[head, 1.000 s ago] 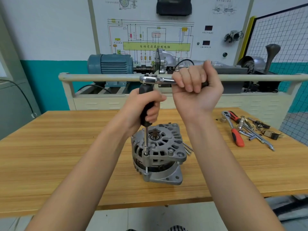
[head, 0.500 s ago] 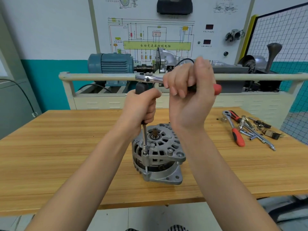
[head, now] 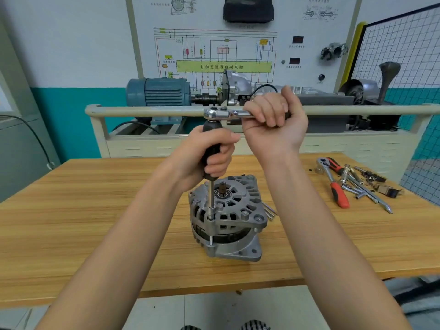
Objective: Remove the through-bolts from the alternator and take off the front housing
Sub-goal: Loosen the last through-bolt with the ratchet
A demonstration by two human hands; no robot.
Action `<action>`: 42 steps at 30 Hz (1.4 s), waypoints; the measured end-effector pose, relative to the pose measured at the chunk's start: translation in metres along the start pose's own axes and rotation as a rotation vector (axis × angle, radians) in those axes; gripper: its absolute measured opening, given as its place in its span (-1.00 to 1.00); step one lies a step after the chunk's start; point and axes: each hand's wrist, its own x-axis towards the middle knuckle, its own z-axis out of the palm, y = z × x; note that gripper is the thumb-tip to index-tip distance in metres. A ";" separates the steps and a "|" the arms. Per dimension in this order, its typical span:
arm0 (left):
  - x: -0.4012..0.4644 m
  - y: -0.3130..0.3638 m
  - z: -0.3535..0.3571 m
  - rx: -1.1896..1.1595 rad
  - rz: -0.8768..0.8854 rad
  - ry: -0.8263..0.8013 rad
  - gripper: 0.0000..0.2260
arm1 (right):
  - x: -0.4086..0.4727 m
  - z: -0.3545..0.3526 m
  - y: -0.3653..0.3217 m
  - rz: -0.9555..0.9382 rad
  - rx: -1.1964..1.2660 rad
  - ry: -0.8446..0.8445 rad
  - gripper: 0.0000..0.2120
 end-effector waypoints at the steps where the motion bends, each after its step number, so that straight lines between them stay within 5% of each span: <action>1: 0.002 0.000 0.002 0.018 -0.020 0.002 -0.69 | 0.001 0.000 -0.001 0.000 0.023 0.025 -0.60; 6: 0.005 -0.001 0.006 0.044 -0.028 0.219 -0.57 | -0.014 0.006 0.008 -0.181 -0.192 -0.032 -0.54; 13: 0.007 -0.009 0.023 0.140 0.156 0.731 -0.62 | -0.044 0.018 0.047 -0.644 -0.852 -0.425 -0.77; 18: 0.006 -0.010 0.019 0.172 0.136 0.647 -0.64 | -0.035 0.015 0.033 -0.544 -0.730 -0.410 -0.70; 23: 0.000 0.000 0.004 0.070 0.033 0.200 -0.71 | -0.007 0.005 0.004 -0.061 -0.168 -0.086 -0.58; 27: 0.003 0.003 0.003 0.003 -0.050 0.015 -0.68 | 0.004 -0.002 0.000 -0.006 0.032 0.038 -0.54; 30: 0.006 0.001 0.004 -0.011 -0.060 0.129 -0.59 | -0.004 0.001 0.004 -0.112 -0.094 0.015 -0.54; 36: 0.010 -0.007 0.018 0.110 0.087 0.678 -0.59 | -0.030 0.013 0.031 -0.436 -0.666 -0.328 -0.74; 39: 0.013 -0.010 0.022 0.142 0.139 0.770 -0.64 | -0.036 0.014 0.040 -0.606 -0.857 -0.444 -0.76; 42: 0.012 -0.012 0.022 0.162 0.158 0.736 -0.65 | -0.033 0.011 0.036 -0.563 -0.748 -0.431 -0.68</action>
